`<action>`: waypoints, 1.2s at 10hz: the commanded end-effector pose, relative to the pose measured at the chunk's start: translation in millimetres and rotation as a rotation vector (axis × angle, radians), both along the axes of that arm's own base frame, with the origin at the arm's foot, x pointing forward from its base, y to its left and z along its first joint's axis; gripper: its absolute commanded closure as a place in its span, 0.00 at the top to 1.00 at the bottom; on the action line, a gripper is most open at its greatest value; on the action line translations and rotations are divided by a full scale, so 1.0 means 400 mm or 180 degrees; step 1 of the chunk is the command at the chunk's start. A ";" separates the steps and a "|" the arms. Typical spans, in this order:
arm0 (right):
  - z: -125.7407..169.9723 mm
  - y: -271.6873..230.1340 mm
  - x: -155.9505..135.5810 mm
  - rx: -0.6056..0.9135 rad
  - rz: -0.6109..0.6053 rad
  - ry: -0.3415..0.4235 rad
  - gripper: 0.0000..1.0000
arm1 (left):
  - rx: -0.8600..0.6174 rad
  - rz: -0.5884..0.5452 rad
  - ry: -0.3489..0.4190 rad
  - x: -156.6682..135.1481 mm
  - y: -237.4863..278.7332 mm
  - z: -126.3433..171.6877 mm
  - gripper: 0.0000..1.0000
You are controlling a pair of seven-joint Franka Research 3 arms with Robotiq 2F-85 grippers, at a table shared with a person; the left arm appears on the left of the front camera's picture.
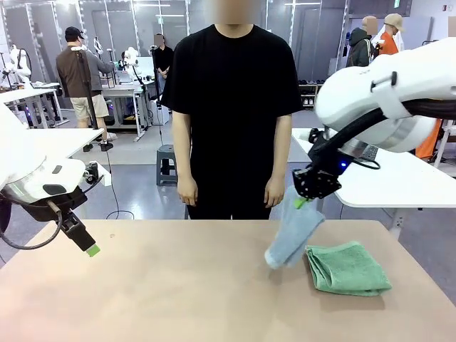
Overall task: Fold the towels and place them in the basket.
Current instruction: Stack the folded Towel with hook on the right side of the table.
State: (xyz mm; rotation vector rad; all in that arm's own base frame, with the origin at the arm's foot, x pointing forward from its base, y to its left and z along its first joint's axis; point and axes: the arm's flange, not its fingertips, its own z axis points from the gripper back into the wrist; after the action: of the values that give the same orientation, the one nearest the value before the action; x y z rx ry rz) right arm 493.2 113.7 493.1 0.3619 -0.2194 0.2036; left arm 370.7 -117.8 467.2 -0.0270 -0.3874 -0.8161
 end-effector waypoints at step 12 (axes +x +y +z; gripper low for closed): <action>-0.247 -0.388 -0.030 0.0079 -0.0118 0.0664 0.75 | 0.0035 0.0050 0.0009 0.001 -0.005 0.001 1.00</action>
State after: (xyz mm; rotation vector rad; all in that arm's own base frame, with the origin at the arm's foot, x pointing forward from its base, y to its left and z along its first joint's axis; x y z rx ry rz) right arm 480.7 -43.9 386.6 0.4214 -0.0509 0.1302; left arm 370.7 -117.8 467.1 -0.0271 -0.3872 -0.8162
